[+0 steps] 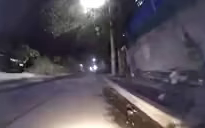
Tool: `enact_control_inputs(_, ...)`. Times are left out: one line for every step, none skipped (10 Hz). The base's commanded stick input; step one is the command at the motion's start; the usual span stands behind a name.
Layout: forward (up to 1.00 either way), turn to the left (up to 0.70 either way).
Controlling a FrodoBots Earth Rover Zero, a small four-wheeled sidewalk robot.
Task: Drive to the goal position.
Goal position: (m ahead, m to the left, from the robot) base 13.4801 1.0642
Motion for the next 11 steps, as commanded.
enact_control_inputs(0.70, 0.00)
enact_control_inputs(0.70, 0.00)
enact_control_inputs(0.70, 0.00)
enact_control_inputs(0.70, 0.00)
enact_control_inputs(0.70, 0.00)
enact_control_inputs(0.70, 0.00)
enact_control_inputs(0.70, 0.00)
enact_control_inputs(0.70, 0.00)
enact_control_inputs(0.70, 0.00)
enact_control_inputs(0.70, 0.00)
enact_control_inputs(0.70, 0.00)
